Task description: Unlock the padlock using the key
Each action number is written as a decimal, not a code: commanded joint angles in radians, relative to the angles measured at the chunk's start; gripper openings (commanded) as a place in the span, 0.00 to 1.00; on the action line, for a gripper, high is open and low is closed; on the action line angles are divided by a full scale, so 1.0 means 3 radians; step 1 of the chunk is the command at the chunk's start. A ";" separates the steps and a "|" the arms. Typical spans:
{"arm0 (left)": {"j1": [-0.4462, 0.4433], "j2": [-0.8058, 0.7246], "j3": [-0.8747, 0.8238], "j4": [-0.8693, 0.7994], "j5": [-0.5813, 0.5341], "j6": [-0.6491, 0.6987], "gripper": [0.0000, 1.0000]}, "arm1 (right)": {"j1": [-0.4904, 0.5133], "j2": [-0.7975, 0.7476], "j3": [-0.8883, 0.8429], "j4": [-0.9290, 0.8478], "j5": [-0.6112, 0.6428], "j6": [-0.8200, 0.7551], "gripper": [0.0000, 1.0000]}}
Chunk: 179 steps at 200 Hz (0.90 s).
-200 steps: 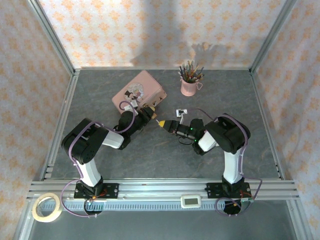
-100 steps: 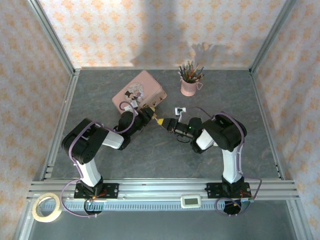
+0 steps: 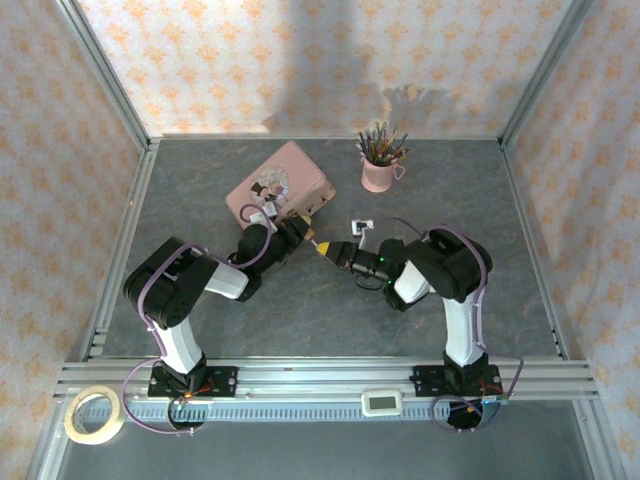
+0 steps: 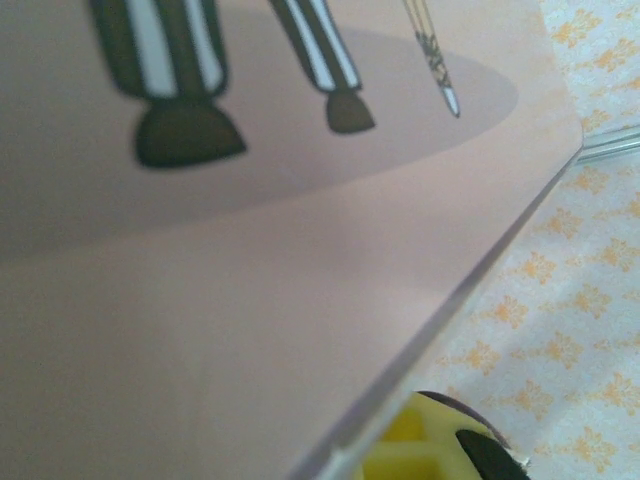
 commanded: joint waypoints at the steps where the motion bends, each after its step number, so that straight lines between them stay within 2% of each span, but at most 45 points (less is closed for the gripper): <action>1: -0.0023 -0.0024 -0.0024 0.0443 0.0043 -0.0105 0.00 | -0.0017 -0.0054 -0.0047 0.0257 0.0014 -0.0023 0.00; 57: -0.0030 -0.0036 -0.0040 0.0424 0.0038 -0.0088 0.00 | -0.0017 0.0092 0.0052 0.0541 0.0014 0.0176 0.00; 179: -0.0036 -0.0022 -0.0060 0.0444 0.0020 -0.0094 0.00 | -0.0017 0.0031 0.0069 0.0605 -0.0001 0.0212 0.00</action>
